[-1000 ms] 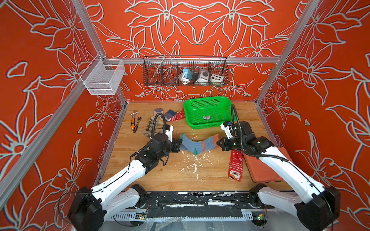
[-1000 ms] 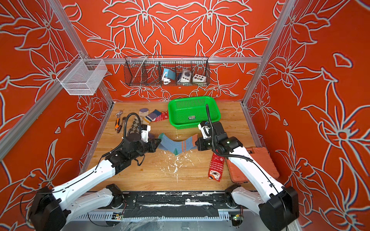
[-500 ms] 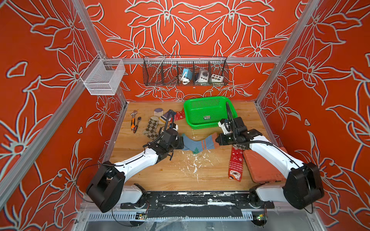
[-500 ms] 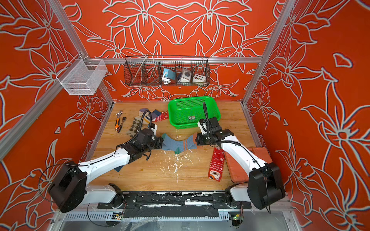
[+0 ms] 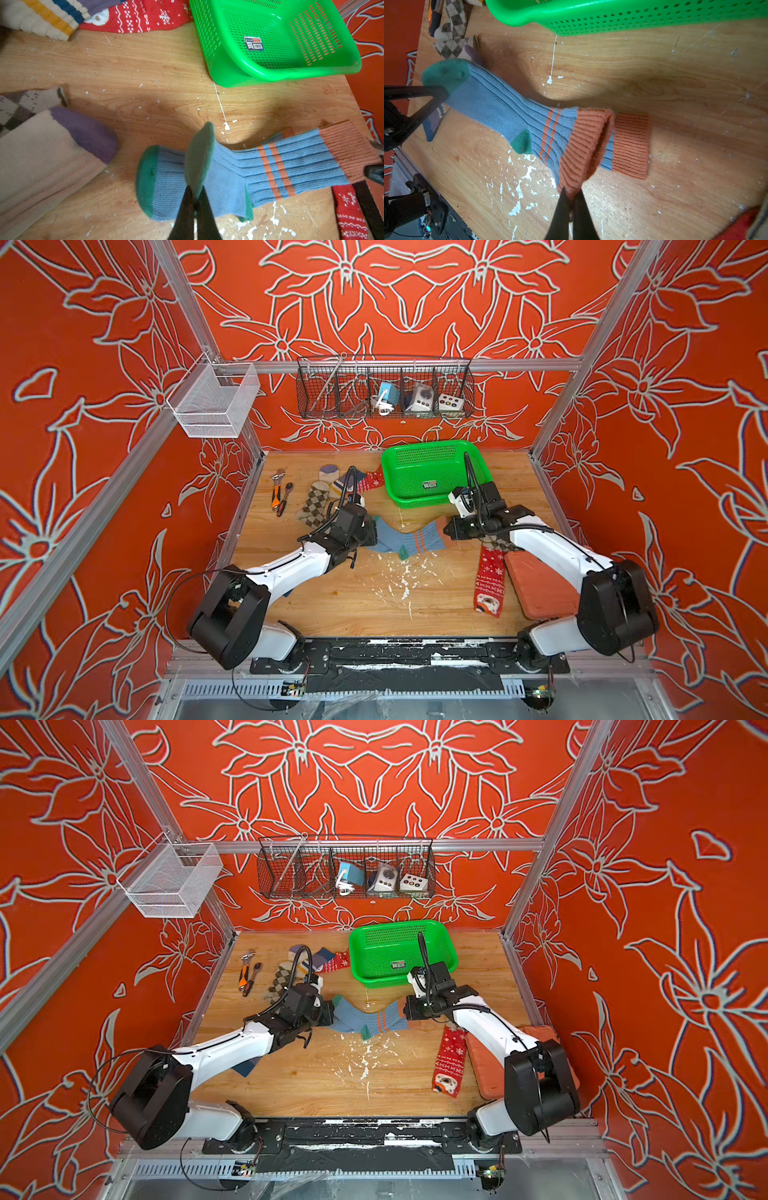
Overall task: Place the socks together as a pair
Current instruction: Place the sock in the sock.
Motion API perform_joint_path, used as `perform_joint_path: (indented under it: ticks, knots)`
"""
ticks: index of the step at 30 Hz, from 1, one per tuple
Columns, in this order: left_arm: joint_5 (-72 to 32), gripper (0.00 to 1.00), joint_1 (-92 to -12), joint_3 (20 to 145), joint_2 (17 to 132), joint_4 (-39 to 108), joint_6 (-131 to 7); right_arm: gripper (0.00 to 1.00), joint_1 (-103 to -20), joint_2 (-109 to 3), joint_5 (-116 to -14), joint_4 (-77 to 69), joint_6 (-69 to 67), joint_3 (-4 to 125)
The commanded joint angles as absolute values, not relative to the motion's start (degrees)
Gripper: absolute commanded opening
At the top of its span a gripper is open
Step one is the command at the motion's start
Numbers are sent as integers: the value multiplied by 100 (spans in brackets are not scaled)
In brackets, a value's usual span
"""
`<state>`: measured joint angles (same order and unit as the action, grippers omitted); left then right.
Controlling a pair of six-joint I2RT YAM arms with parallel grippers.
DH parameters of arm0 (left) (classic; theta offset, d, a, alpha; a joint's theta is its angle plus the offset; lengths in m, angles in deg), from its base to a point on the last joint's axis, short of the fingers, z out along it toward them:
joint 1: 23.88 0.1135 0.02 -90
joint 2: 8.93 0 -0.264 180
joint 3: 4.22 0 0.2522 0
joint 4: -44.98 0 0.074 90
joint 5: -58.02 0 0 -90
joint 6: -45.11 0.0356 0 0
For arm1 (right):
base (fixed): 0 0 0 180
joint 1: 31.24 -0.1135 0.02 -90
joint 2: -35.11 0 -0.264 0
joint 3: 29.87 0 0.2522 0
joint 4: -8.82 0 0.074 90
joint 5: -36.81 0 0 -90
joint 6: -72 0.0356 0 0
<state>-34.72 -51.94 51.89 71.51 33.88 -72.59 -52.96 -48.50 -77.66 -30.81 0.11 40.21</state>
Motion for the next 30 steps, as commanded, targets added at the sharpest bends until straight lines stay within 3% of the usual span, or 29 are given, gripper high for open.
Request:
perform_joint_path:
  ticks: [1, 13, 30]
  knots:
    - [-3524, 0, -5123, 5333, 7357, 3404, -7147, 0, -5228, -5064, -7848, -2937, -139, 4076]
    - [-3571, 0, -5093, 5013, 7708, 3522, -7194, 0, -5207, -5624, -7438, -2613, -182, 3997]
    - [-3067, 0, -5102, 4683, 6601, 3597, -7432, 0, -5153, -5897, -6961, -2586, -253, 4051]
